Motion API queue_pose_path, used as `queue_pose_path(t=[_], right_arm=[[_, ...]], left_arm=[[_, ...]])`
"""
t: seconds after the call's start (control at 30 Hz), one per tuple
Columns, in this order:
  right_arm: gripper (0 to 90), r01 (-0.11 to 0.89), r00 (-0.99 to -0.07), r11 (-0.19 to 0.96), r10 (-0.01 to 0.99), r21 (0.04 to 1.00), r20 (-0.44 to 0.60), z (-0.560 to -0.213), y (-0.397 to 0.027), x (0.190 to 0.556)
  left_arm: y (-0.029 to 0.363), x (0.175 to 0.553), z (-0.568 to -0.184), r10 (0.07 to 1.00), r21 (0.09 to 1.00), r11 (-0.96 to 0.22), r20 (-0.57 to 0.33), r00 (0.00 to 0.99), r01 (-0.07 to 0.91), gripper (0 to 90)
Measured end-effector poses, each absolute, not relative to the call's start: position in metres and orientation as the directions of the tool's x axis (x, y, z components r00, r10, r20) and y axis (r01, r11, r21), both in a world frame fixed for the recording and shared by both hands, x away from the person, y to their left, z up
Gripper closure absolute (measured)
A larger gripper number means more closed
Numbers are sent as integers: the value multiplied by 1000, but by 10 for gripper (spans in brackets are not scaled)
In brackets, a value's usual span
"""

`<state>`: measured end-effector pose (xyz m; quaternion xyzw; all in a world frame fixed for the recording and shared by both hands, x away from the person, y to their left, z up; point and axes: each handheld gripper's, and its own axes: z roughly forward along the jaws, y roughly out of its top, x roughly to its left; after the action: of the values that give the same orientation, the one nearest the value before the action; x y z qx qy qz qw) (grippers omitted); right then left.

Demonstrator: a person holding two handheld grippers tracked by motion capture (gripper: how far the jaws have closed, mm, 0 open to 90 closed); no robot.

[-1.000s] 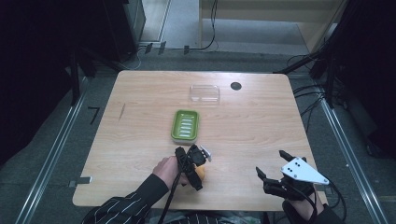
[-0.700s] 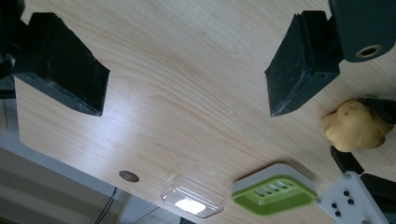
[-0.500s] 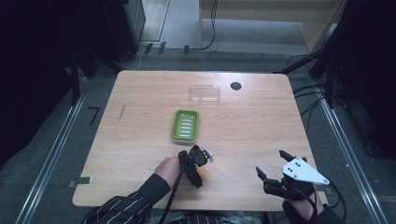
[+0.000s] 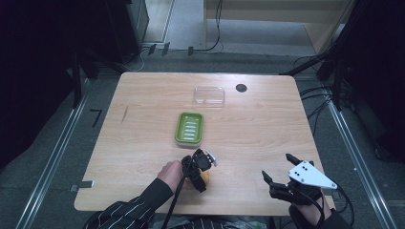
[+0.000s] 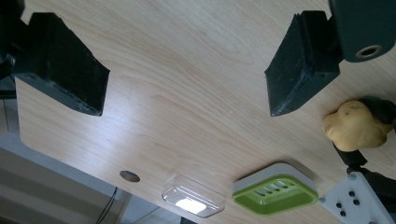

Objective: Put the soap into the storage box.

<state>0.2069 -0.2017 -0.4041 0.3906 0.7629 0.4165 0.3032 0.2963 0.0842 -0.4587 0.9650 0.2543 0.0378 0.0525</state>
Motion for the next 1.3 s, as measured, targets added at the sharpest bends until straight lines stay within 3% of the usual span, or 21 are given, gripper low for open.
queue_pose_path(t=[1.3], right_arm=[[136,344,-510,346,849,873,-136,-404,-202,207]], left_arm=[[116,308,-438,558,195,-822,85,826,535,282]])
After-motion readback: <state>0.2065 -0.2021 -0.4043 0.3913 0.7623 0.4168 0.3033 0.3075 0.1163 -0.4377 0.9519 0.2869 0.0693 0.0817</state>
